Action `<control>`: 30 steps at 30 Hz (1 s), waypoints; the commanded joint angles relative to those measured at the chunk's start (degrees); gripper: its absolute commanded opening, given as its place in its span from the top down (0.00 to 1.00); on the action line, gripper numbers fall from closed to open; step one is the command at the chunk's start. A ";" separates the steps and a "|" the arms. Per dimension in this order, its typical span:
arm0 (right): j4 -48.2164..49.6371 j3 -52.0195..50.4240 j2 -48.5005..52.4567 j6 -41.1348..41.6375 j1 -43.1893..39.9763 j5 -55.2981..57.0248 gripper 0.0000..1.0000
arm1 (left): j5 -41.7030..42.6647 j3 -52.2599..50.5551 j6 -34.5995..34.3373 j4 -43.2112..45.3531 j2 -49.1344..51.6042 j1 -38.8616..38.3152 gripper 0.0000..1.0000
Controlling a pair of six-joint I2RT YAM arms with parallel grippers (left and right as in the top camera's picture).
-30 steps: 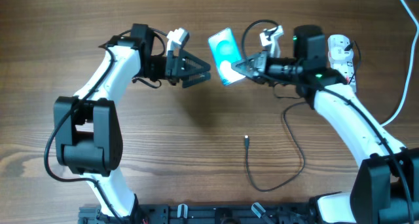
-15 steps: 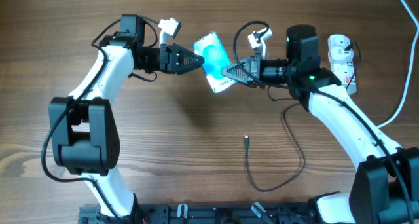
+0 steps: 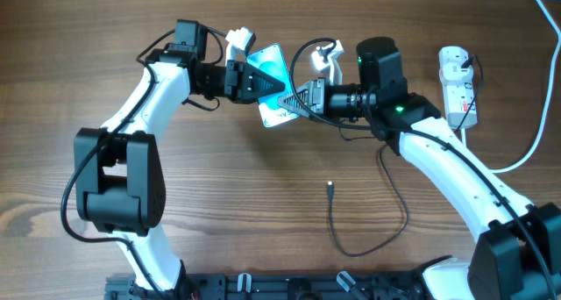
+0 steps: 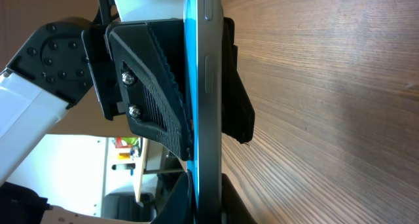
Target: Plug charger to phone and switch on socket
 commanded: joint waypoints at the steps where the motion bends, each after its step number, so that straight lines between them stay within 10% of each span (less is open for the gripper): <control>1: -6.27 -0.57 0.20 -1.09 0.50 4.66 0.96 | 0.90 0.39 0.59 1.11 -0.26 0.09 0.76; 5: -8.72 -0.57 0.20 -4.94 0.48 4.63 0.80 | 0.90 0.39 0.59 1.09 -0.26 0.13 0.96; 15: -0.72 -0.57 0.20 -8.90 -4.59 -7.48 0.10 | 0.76 0.39 0.59 0.02 -0.26 0.13 0.96; 21: -5.66 -0.57 0.20 -18.84 -8.66 -9.27 0.00 | -10.91 0.39 -2.78 -2.67 -0.24 0.09 0.96; 30: -34.18 -0.57 0.20 -23.02 -12.17 42.62 0.00 | -27.15 0.39 -3.04 -20.28 -0.24 -3.78 0.96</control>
